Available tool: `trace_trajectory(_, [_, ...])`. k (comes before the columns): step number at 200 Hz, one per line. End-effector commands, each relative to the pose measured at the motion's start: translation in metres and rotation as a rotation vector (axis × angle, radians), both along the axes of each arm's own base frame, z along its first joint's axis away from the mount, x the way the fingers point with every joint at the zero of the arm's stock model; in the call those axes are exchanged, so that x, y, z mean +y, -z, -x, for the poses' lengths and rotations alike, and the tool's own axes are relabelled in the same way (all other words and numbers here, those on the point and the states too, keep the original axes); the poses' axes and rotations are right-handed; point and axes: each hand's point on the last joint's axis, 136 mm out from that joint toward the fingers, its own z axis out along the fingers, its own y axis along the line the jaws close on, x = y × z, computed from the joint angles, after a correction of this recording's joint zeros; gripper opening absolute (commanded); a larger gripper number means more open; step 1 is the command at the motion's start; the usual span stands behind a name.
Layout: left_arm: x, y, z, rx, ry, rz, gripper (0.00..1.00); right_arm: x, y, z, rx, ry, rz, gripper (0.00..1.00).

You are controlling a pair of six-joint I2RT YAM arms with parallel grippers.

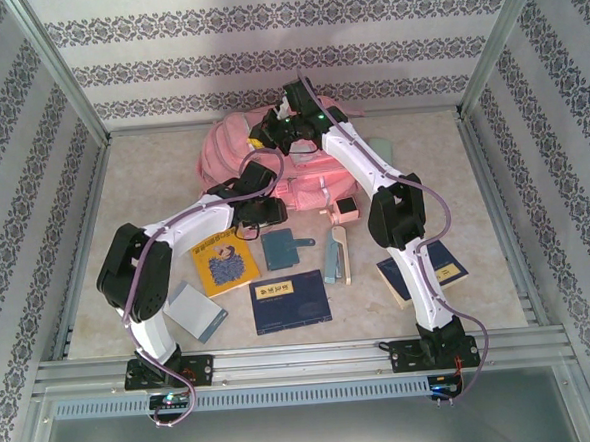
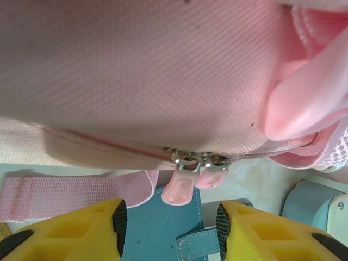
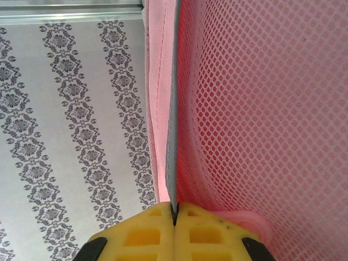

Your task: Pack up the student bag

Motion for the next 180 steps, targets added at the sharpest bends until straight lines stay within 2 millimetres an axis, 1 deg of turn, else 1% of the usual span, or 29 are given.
trace_trajectory(1, [-0.014, -0.004, -0.010, -0.030, 0.026, 0.023, 0.50, 0.004, -0.068, 0.013, -0.098, -0.027, -0.098, 0.00])
trace_trajectory(18, [-0.011, -0.001, -0.012, -0.031, 0.020, -0.004, 0.48, 0.005, -0.070, 0.015, -0.095, -0.029, -0.104, 0.00])
trace_trajectory(33, [-0.006, 0.004, -0.013, -0.028, 0.010, -0.039, 0.45, 0.007, -0.074, 0.017, -0.092, -0.030, -0.116, 0.00])
trace_trajectory(58, [-0.001, 0.007, -0.016, -0.035, -0.003, -0.069, 0.34, 0.006, -0.079, 0.019, -0.094, -0.028, -0.127, 0.00])
trace_trajectory(103, [0.005, -0.003, -0.022, -0.074, 0.013, -0.116, 0.17, 0.006, -0.079, 0.025, -0.096, -0.044, -0.126, 0.00])
trace_trajectory(114, [0.007, -0.005, -0.022, -0.080, 0.019, -0.130, 0.13, 0.006, -0.077, 0.026, -0.097, -0.047, -0.122, 0.00])
trace_trajectory(125, [0.008, -0.007, -0.022, -0.086, 0.024, -0.139, 0.12, 0.005, -0.075, 0.028, -0.099, -0.051, -0.115, 0.00])
trace_trajectory(180, [0.017, -0.016, -0.015, -0.106, 0.061, -0.181, 0.00, -0.009, -0.059, 0.025, -0.121, -0.060, -0.051, 0.00])
